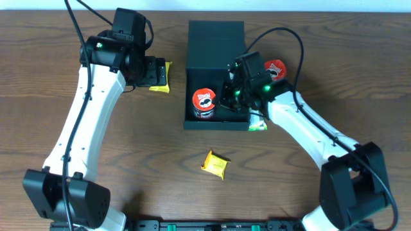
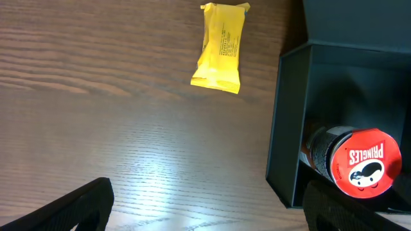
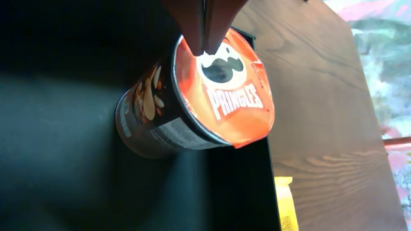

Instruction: Pack container

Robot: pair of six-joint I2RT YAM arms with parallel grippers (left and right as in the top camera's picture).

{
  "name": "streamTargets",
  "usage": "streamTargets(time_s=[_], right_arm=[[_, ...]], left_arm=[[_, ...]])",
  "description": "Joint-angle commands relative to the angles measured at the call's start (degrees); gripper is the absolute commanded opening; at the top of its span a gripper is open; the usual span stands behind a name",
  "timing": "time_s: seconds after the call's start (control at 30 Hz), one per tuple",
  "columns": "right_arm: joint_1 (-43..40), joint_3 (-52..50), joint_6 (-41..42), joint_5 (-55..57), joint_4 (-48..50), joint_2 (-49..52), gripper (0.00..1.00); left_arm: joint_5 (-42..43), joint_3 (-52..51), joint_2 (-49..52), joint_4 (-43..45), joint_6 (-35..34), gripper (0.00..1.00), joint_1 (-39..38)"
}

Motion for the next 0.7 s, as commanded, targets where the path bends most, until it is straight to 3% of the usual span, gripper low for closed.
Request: streamTargets(time_s=[0.0, 0.67], right_arm=[[0.68, 0.66, 0.42, 2.16, -0.02, -0.76, 0.01], [2.34, 0.59, -0.46, 5.44, 0.0, 0.22, 0.02]], left_arm=[[-0.66, 0.7, 0.2, 0.0, 1.25, 0.95, 0.42], [-0.66, 0.7, 0.2, 0.0, 1.25, 0.95, 0.42]])
